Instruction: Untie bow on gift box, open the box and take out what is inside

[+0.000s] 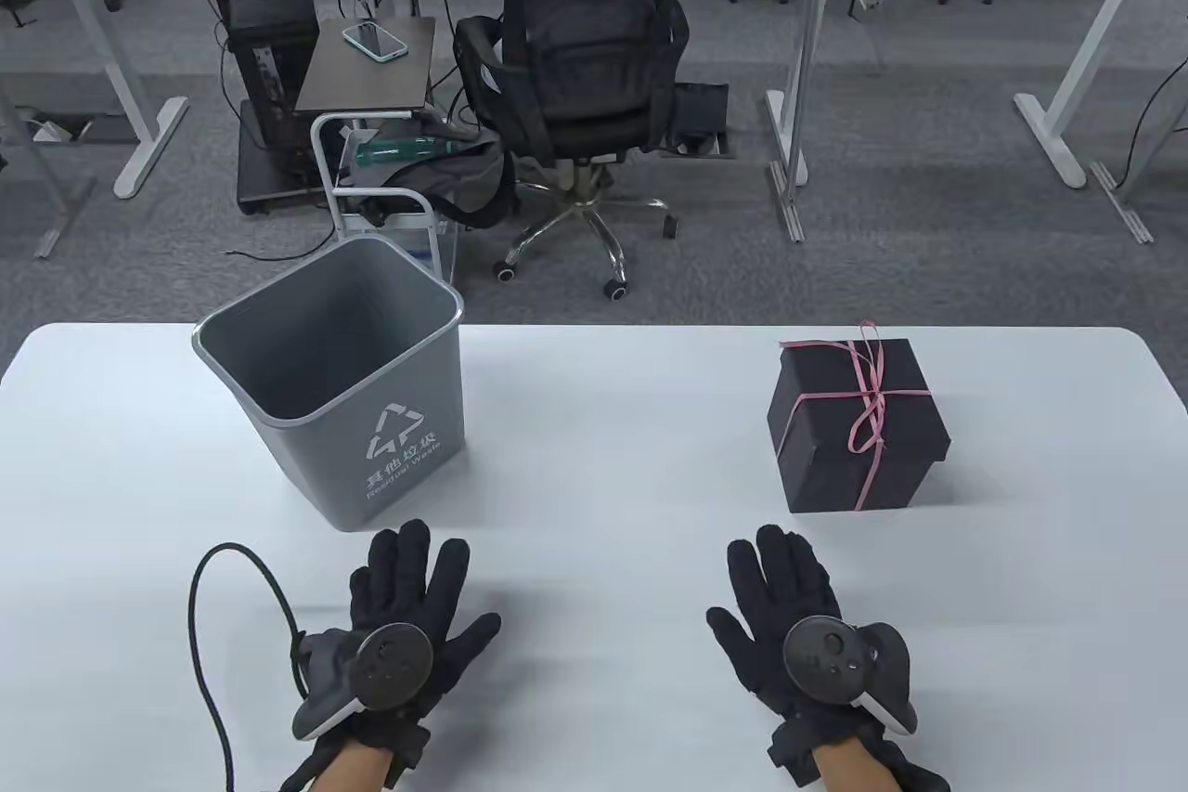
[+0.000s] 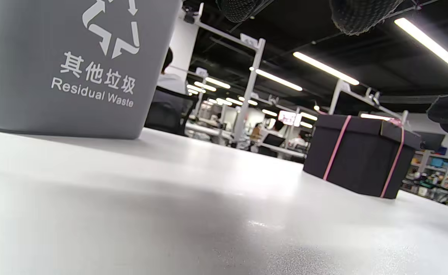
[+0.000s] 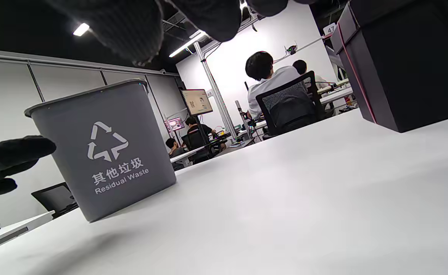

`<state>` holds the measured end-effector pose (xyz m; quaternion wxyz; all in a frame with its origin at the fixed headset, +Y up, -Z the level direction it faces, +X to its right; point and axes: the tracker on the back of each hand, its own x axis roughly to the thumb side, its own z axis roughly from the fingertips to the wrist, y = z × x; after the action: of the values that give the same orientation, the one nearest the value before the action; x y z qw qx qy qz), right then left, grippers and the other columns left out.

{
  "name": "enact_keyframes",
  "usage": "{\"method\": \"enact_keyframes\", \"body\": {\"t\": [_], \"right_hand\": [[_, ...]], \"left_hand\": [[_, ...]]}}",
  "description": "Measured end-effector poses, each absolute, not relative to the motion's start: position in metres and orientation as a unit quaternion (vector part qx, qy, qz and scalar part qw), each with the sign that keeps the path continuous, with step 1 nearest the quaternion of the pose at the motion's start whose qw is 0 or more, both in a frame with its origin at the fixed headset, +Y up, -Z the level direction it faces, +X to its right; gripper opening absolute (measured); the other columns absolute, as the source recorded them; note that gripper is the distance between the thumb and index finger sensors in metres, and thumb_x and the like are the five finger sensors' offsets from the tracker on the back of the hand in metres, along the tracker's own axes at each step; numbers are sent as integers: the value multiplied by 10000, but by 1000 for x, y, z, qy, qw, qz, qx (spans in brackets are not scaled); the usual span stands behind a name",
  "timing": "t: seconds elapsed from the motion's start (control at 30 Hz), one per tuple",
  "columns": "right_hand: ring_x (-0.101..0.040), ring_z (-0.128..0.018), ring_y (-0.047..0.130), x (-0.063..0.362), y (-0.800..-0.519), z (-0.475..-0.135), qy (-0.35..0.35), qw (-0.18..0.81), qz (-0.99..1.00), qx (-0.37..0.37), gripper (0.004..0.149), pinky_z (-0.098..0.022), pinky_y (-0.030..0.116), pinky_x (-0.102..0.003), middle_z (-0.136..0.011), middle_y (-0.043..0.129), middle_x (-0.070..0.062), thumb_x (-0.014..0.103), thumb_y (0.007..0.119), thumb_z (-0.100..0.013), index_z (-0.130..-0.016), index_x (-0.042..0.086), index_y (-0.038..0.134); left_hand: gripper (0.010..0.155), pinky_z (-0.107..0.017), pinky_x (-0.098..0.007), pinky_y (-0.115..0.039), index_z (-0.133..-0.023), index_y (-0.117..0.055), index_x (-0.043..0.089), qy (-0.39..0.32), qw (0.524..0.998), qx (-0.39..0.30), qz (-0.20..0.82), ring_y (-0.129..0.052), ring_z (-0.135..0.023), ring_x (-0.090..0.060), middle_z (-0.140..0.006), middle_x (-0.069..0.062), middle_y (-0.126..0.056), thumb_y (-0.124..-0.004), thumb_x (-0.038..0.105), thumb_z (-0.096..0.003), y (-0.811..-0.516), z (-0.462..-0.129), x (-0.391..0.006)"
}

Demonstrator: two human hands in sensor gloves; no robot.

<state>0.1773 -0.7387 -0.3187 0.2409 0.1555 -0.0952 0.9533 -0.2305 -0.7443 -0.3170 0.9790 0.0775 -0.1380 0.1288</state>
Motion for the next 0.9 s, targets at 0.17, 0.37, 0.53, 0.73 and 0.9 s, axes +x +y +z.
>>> {"method": "enact_keyframes", "body": {"t": [0.17, 0.37, 0.53, 0.73, 0.9], "right_hand": [[-495, -1072, 295, 176, -739, -318, -96, 248, 951, 157, 727, -769, 324, -586, -1211, 321, -207, 530, 664, -612, -1189, 122, 491], [-519, -1065, 283, 175, -738, -318, -96, 248, 950, 160, 730, -762, 298, -615, -1213, 312, -211, 533, 666, -611, -1191, 126, 488], [-517, -1066, 285, 176, -738, -318, -100, 250, 950, 158, 733, -762, 298, -615, -1213, 312, -210, 534, 667, -610, -1190, 125, 487], [-508, -1068, 280, 175, -740, -320, -101, 246, 952, 151, 743, -766, 295, -608, -1211, 305, -212, 534, 676, -607, -1191, 121, 476], [-499, -1070, 259, 177, -741, -325, -105, 241, 954, 147, 742, -768, 283, -602, -1213, 283, -204, 528, 688, -607, -1192, 131, 462]], "left_hand": [[829, -724, -737, -356, -1236, -357, 208, -139, 978, 84, 131, -181, -1099, -580, -1281, -245, -160, -577, 709, -613, -742, -316, -230], [826, -724, -737, -356, -1235, -359, 209, -143, 975, 99, 136, -183, -1100, -579, -1281, -244, -162, -580, 706, -613, -737, -315, -230], [821, -726, -734, -358, -1233, -365, 205, -145, 975, 98, 137, -188, -1100, -578, -1281, -241, -166, -584, 699, -615, -738, -315, -230], [812, -727, -731, -358, -1230, -372, 201, -154, 973, 103, 141, -192, -1098, -577, -1279, -243, -171, -589, 689, -618, -736, -314, -227], [804, -728, -728, -362, -1229, -374, 201, -160, 972, 97, 142, -193, -1099, -575, -1278, -243, -174, -589, 681, -621, -737, -312, -223]]}}
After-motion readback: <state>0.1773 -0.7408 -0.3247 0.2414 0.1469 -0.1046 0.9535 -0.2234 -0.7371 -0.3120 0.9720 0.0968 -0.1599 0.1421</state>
